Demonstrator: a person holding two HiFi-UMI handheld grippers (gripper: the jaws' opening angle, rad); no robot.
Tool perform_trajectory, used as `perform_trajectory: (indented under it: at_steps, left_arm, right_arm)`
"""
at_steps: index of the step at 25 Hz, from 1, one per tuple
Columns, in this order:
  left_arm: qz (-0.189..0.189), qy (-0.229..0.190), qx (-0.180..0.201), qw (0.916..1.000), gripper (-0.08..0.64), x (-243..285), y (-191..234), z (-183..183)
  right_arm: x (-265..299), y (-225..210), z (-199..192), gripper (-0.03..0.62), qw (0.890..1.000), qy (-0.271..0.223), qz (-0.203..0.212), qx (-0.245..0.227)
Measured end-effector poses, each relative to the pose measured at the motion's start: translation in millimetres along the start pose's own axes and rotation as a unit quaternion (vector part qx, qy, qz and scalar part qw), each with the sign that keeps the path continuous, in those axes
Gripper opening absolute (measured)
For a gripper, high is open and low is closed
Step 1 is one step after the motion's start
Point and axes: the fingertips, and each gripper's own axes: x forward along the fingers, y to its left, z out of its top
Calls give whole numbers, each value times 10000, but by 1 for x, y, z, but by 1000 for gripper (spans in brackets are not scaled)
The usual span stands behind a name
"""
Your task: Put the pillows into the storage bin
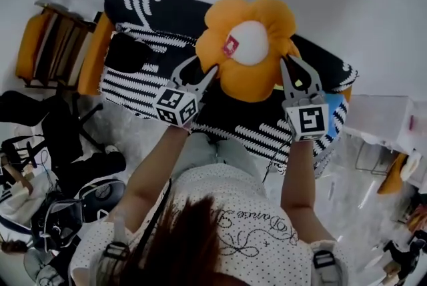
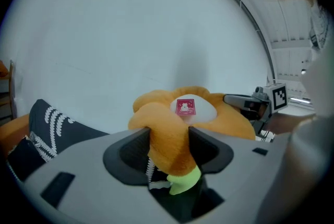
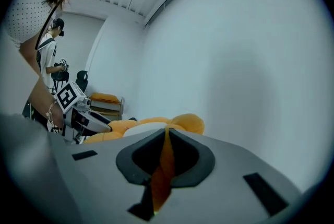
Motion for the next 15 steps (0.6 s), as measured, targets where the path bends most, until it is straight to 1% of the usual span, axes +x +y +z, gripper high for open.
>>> perform_trajectory:
  at_steps: [4,7,9,12,15]
  left_arm:
    - [-119,-27,190,9997,235,-7,-25,3]
    - [-419,-62,253,9988,236,-5,-46,0]
    - [-535,-112,324,9980,251,-9,-57,0]
    - [-440,-95,536,9975,253,-21,-59,-5]
    - [-258,-5,578,9980,250,-26,-50,-13]
  right_arm:
    - [-21,-10,1,31,9999,21,-98,11]
    - [-37,-26,0,31,9995,-18,-244,179]
    - [-48,-35,-1,31,9990,-33,-354,254]
    - [-57,-42,1,31,9986,-31,-469,234]
    - [-61,-45,-2,28,9981,54,-604,113]
